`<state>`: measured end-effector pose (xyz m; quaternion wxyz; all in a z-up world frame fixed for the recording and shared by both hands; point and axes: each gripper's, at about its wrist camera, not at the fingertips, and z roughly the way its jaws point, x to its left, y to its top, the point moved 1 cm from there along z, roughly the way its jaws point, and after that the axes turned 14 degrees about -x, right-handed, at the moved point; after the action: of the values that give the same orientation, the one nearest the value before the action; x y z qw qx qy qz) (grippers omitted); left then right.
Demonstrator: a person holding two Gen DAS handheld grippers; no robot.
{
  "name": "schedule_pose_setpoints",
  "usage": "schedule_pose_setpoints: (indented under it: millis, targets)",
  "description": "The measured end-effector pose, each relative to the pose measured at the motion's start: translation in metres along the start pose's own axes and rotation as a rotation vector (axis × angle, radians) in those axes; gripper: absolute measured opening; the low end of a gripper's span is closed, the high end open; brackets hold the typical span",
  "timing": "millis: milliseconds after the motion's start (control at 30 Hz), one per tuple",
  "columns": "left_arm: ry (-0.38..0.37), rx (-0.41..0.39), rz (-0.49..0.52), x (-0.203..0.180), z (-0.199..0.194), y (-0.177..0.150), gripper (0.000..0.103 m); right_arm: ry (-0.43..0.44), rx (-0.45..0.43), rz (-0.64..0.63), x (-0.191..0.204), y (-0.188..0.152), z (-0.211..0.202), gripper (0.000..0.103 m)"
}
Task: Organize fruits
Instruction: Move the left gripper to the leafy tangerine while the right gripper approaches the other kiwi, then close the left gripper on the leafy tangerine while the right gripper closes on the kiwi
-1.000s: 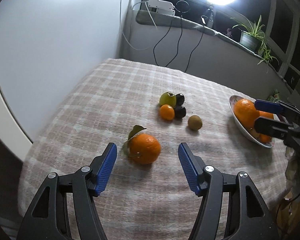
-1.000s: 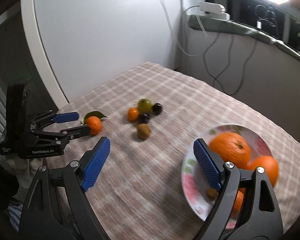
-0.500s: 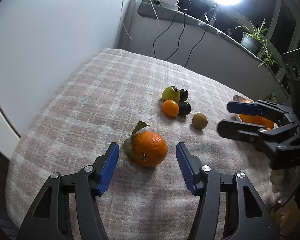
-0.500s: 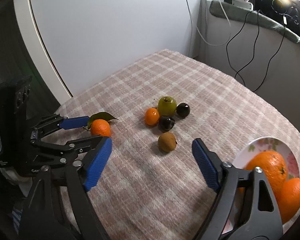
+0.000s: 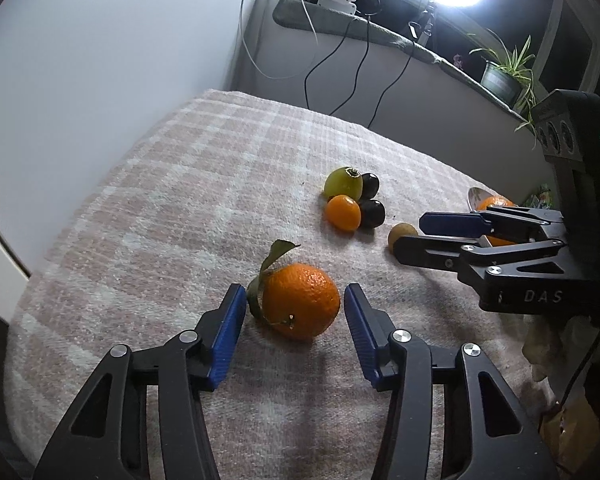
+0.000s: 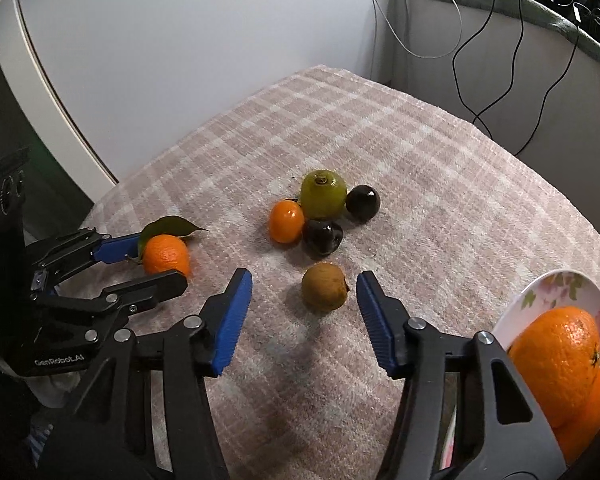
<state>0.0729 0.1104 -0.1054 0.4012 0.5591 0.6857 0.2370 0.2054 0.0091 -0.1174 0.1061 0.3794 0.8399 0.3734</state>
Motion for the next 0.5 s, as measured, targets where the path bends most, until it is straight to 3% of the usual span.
schedule_pose_setpoints:
  millis: [100,500]
  targets:
    - [-0.001,0.002,-0.001,0.0003,0.0012,-0.0001,0.047,-0.007,0.013,-0.002,0.0000,0.0000,0.0044,0.057]
    - [-0.007,-0.001,-0.001,-0.0014,0.0027,-0.0004,0.037,-0.027,0.035,-0.013,-0.0001,-0.0009,0.0091,0.039]
